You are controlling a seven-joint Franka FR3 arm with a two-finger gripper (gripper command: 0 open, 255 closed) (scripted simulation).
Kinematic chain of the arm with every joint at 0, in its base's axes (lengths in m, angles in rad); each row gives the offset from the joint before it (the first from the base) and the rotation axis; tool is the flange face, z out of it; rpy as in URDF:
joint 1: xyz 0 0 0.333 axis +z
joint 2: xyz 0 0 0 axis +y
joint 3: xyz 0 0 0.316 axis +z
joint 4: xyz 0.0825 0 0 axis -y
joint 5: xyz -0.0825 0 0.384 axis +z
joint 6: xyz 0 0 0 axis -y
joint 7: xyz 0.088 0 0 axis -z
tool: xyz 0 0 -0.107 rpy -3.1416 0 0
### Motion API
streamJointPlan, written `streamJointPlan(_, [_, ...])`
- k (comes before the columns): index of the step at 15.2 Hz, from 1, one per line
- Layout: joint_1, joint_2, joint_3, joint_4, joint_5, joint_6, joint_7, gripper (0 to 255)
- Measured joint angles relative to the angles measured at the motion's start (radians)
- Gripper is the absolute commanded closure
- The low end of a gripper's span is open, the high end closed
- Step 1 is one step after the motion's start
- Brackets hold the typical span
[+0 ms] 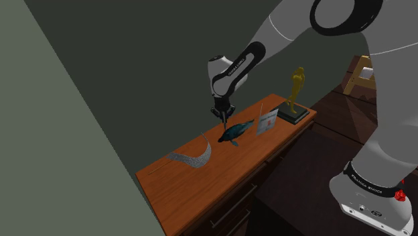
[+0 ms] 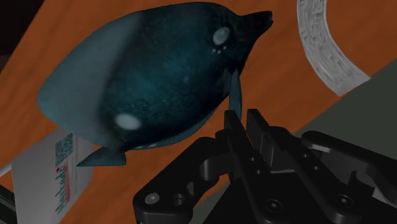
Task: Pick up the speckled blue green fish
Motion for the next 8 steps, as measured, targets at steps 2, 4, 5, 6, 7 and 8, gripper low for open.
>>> streamJointPlan(2, [-0.003,-0.023,0.004,-0.006,0.005,-0.017,-0.004,255])
streamJointPlan(4, [-0.005,-0.044,0.007,-0.004,0.011,-0.04,-0.008,255])
streamJointPlan(5, [-0.007,-0.053,0.009,-0.003,0.013,-0.05,-0.012,255])
streamJointPlan(6, [-0.008,-0.06,0.01,-0.002,0.015,-0.058,-0.013,255])
streamJointPlan(7, [-0.009,-0.07,0.011,-0.002,0.017,-0.067,-0.015,255])
streamJointPlan(8, [-0.01,-0.077,0.012,-0.001,0.019,-0.074,-0.017,255])
